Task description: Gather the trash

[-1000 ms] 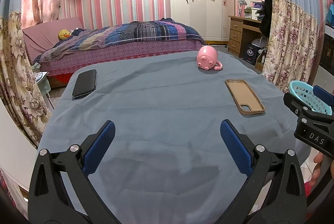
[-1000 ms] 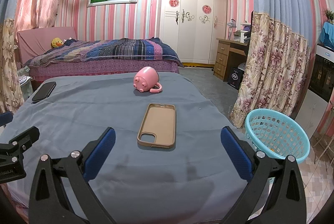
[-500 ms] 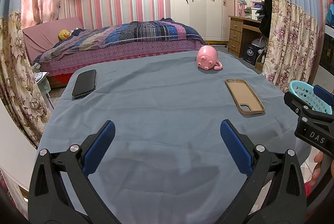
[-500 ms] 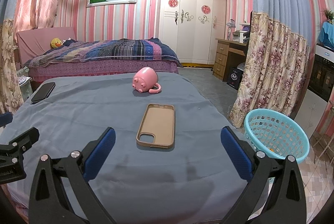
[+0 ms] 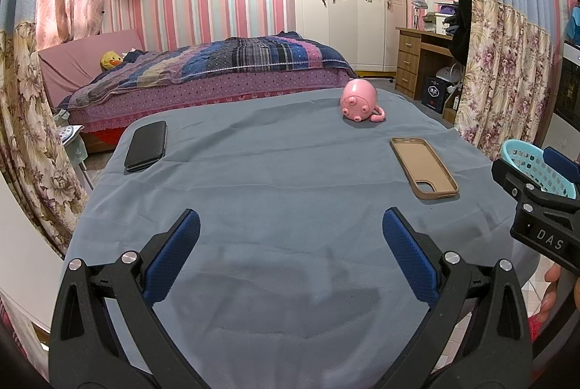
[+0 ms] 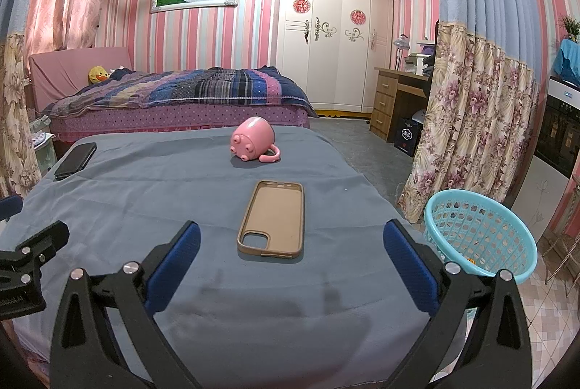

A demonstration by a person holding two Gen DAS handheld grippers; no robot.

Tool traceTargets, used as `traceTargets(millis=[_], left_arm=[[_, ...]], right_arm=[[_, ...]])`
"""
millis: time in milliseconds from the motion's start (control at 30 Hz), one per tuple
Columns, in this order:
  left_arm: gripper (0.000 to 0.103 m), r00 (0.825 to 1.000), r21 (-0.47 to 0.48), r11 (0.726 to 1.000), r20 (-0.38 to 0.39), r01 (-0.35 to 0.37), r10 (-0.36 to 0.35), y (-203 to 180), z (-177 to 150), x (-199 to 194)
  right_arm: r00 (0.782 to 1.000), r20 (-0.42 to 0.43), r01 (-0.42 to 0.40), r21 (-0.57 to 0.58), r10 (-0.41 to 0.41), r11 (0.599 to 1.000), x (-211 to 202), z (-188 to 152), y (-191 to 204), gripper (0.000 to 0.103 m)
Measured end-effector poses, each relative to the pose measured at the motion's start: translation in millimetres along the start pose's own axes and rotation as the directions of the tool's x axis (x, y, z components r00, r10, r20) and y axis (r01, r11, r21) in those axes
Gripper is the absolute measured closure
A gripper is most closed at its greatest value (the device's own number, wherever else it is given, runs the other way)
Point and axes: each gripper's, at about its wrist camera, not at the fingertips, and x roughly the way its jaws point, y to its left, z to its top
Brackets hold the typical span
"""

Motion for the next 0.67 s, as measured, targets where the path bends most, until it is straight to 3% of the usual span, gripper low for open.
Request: traceTargets(millis=[667], left_arm=[[0.006,1.0,-0.022,1.0,0.008,0.018,-0.018,-1.4,-0.4,-1.6]], right_arm=[[1.0,0.001,0.001,0.001,-0.001,1.0,-0.2,0.0,0.2,0.004]])
